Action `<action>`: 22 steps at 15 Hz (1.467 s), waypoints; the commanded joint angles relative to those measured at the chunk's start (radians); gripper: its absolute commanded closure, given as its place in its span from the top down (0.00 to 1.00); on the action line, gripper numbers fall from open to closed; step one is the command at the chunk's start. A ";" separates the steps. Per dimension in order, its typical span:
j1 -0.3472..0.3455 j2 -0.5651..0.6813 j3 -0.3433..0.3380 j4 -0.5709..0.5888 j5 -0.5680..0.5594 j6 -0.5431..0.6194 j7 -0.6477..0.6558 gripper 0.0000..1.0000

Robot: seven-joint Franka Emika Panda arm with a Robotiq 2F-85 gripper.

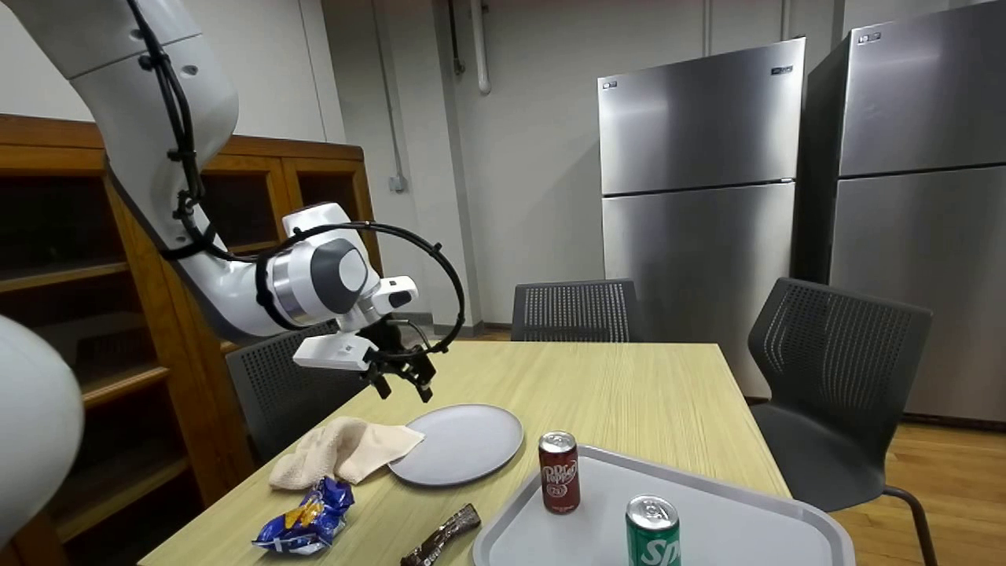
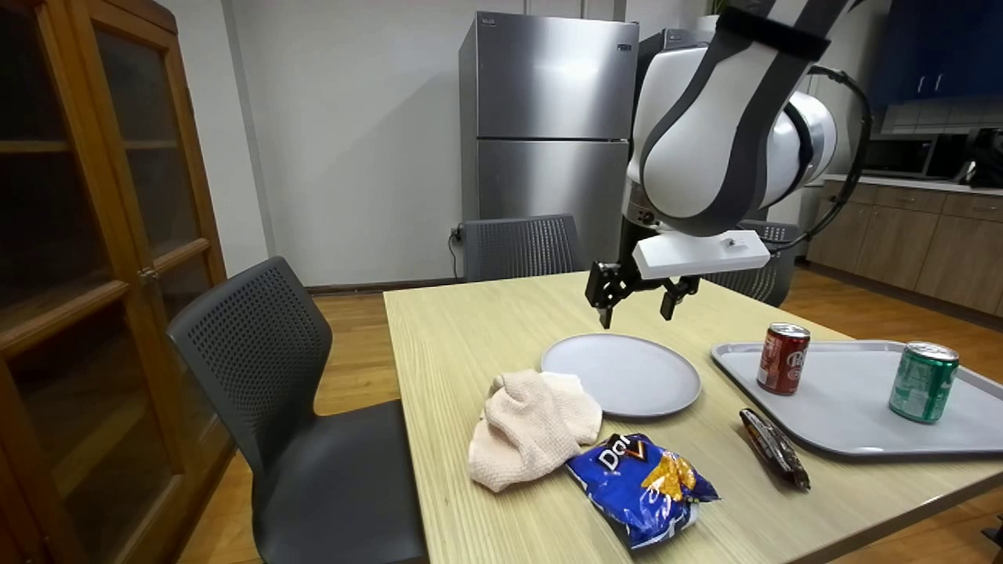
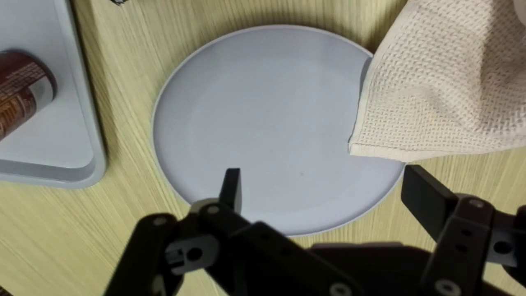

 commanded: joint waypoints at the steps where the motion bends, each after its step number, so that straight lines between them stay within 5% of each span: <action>1: -0.179 -0.088 0.206 -0.026 0.001 -0.059 -0.106 1.00; 4: -0.351 -0.093 0.401 -0.017 0.053 -0.098 -0.203 1.00; 8: -0.472 -0.090 0.502 -0.007 0.062 -0.151 -0.255 1.00; 16: -0.555 -0.109 0.473 -0.005 -0.017 -0.208 -0.215 1.00; 22: -0.661 -0.138 0.493 0.007 0.066 -0.279 -0.335 1.00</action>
